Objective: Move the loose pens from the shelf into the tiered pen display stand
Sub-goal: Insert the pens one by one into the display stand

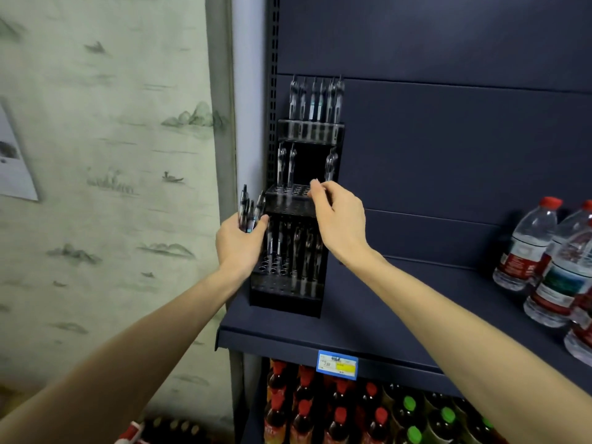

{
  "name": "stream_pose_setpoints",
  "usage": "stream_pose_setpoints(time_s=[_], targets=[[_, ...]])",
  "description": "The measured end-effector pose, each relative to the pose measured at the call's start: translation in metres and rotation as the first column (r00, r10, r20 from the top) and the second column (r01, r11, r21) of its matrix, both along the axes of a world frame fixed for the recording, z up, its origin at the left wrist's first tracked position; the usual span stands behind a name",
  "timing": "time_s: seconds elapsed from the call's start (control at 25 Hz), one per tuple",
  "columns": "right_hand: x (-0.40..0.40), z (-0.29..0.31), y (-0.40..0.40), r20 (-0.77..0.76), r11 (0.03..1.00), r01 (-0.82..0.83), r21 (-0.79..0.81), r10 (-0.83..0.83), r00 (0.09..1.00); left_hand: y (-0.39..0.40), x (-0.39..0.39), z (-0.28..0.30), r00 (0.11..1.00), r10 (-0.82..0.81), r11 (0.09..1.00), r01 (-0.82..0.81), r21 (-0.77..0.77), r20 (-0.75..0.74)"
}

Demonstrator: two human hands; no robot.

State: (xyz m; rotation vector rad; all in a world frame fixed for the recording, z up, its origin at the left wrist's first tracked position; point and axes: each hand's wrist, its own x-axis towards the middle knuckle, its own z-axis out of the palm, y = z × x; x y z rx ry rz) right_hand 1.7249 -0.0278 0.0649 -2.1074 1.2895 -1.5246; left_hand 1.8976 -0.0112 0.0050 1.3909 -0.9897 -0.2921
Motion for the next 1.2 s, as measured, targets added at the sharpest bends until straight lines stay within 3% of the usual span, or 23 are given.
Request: stream_pose_setpoints(time_s=[0.08, 0.36, 0.64, 1.0, 1.12, 1.2], targets=[[0.005, 0.000, 0.005, 0.129, 0.997, -0.032, 0.067, 0.023, 0.991, 0.006, 0.001, -0.005, 1.000, 0.005, 1.000, -0.005, 0.013, -0.002], [0.013, -0.011, 0.014, 0.088, 0.989, 0.051, 0.135, -0.064, 0.994, 0.022, 0.011, -0.021, 0.999, -0.043, 0.999, 0.043, 0.011, -0.019], [0.006, -0.021, 0.020, -0.139, 0.981, 0.192, 0.018, -0.188, 0.972, 0.025, 0.007, -0.020, 0.997, -0.064, 0.998, 0.064, 0.002, -0.040], [0.013, -0.021, 0.014, -0.400, 0.980, 0.190, -0.062, -0.199, 0.894, 0.028, 0.006, -0.038, 0.988, -0.154, 0.987, 0.155, 0.040, -0.029], [0.017, -0.022, 0.017, -0.341, 0.980, 0.178, -0.094, -0.200, 0.918, 0.028, 0.010, -0.037, 0.989, -0.144, 0.988, 0.146, 0.049, -0.047], [0.021, -0.019, 0.017, -0.311, 0.992, 0.088, -0.095, -0.114, 0.943, 0.028, 0.011, -0.037, 0.984, -0.168, 0.984, 0.171, 0.050, -0.060]])
